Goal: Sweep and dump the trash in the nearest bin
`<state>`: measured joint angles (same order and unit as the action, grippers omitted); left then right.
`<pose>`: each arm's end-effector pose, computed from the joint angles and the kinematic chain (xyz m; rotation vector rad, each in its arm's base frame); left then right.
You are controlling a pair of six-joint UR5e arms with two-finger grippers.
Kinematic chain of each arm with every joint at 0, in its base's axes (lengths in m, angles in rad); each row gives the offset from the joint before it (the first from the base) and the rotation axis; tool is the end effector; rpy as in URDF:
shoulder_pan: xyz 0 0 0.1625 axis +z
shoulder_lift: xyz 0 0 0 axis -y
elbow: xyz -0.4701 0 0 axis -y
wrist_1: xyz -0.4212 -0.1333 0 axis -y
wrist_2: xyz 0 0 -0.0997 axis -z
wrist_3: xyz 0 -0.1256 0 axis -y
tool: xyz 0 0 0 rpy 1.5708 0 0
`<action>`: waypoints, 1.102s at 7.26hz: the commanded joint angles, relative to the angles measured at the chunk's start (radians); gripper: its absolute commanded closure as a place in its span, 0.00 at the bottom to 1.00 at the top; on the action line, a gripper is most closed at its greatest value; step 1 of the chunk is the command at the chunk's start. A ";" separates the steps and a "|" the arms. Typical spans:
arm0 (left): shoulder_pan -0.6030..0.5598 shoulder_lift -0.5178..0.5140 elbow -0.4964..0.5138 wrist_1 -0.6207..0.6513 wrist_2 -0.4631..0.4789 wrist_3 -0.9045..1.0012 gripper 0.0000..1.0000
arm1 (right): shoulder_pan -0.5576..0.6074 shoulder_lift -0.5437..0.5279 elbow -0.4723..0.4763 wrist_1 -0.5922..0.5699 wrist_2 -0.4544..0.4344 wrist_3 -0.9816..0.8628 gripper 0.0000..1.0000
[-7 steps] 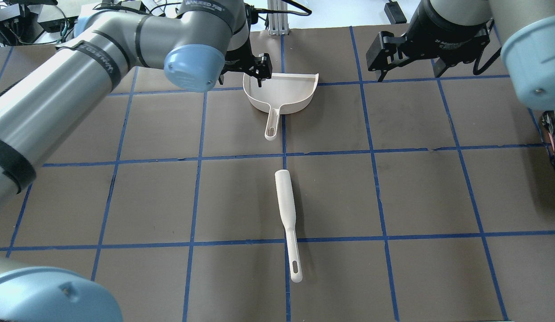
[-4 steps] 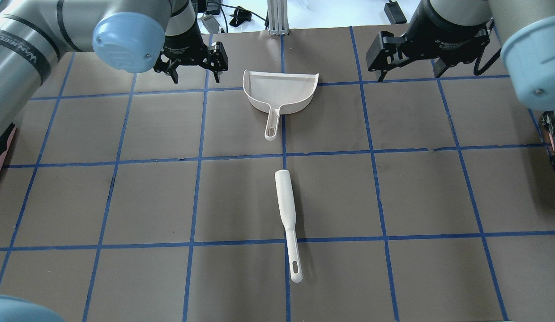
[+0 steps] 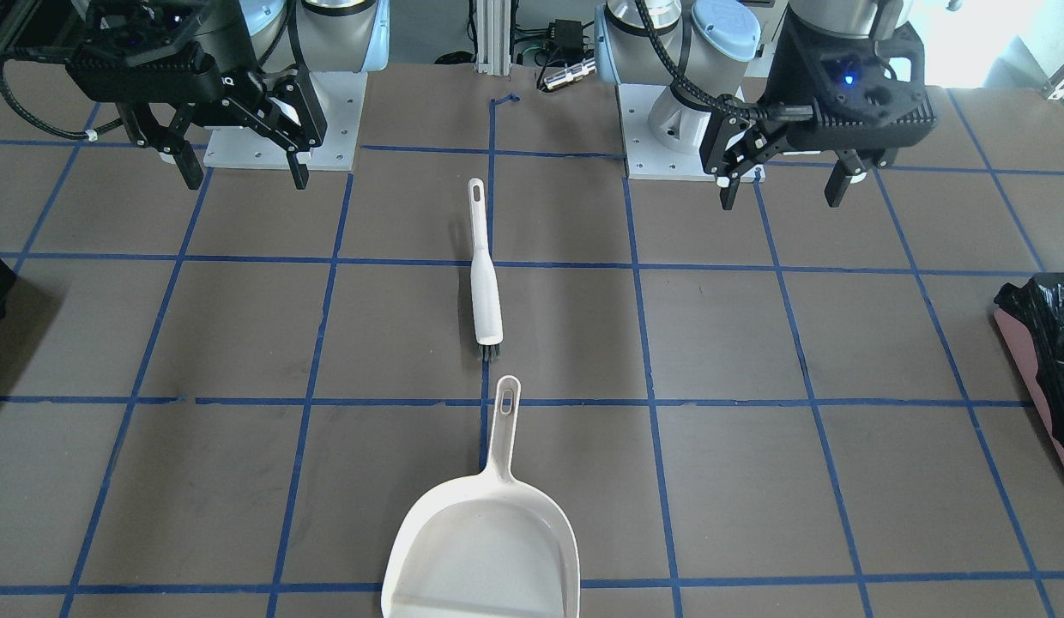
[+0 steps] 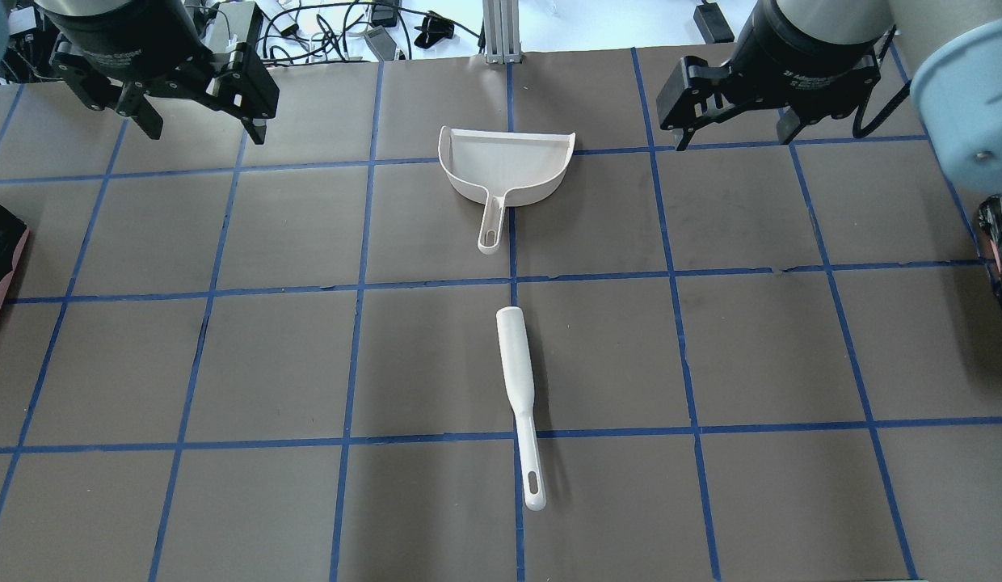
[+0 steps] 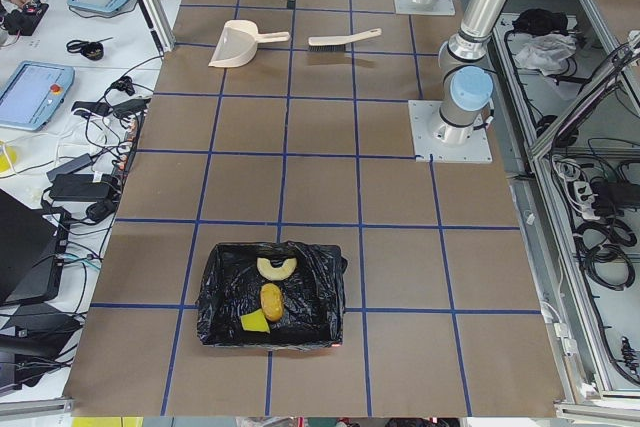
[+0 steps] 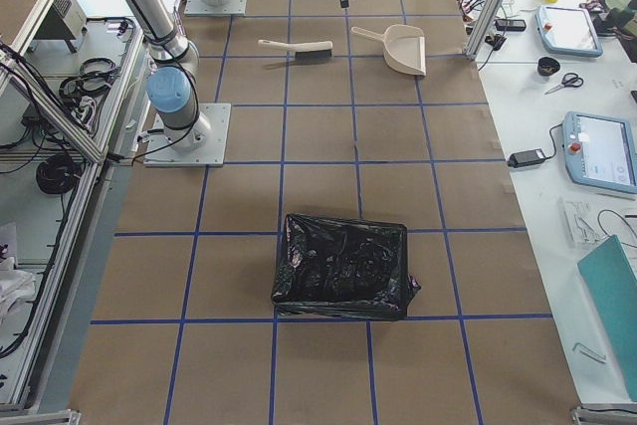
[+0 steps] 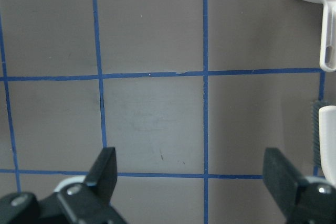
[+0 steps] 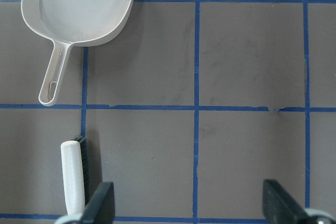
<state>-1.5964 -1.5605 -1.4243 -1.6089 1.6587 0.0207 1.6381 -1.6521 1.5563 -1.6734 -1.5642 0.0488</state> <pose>-0.1357 -0.5217 0.5859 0.0626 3.0481 -0.1815 0.1677 -0.4934 0.5679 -0.0298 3.1082 -0.3083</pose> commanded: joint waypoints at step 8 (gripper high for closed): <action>0.010 0.066 -0.137 0.070 -0.077 0.030 0.00 | -0.001 0.026 -0.050 0.073 0.003 -0.004 0.00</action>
<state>-1.5862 -1.4954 -1.5581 -1.5361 1.5785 0.0507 1.6368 -1.6258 1.5057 -1.6002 -1.5622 0.0446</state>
